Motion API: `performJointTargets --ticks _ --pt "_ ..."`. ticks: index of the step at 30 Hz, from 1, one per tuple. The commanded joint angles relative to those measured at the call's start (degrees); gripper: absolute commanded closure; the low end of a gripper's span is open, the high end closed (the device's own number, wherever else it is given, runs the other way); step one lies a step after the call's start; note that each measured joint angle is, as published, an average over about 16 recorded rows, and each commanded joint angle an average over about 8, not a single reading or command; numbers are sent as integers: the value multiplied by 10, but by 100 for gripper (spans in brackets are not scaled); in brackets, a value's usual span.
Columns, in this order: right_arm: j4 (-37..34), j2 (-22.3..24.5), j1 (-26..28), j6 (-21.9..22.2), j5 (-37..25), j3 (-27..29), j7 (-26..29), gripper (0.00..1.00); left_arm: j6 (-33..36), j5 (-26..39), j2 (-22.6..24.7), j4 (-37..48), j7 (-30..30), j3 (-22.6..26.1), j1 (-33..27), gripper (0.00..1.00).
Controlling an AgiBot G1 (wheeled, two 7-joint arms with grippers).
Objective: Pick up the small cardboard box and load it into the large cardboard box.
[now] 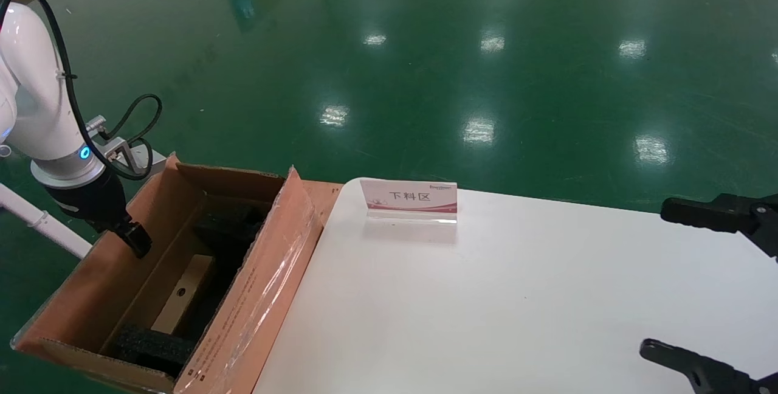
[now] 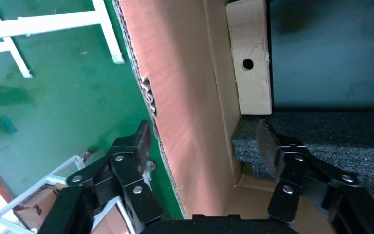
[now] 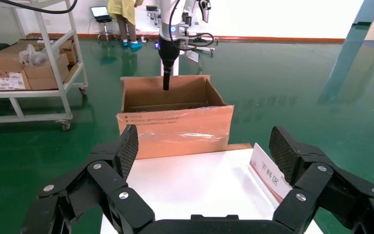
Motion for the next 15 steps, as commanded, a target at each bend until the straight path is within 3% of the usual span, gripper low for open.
performJointTargets --ticks 1,7,15 --pt "0 0 0 0 0 0 0 0 1 1 1 1 -3 1 1 0" --pt "0 0 0 0 0 0 0 0 -13 -27 -9 -13 51 -19 -30 0" --pt "0 0 0 0 0 0 0 0 -12 -107 -56 -71 174 -78 -109 0"
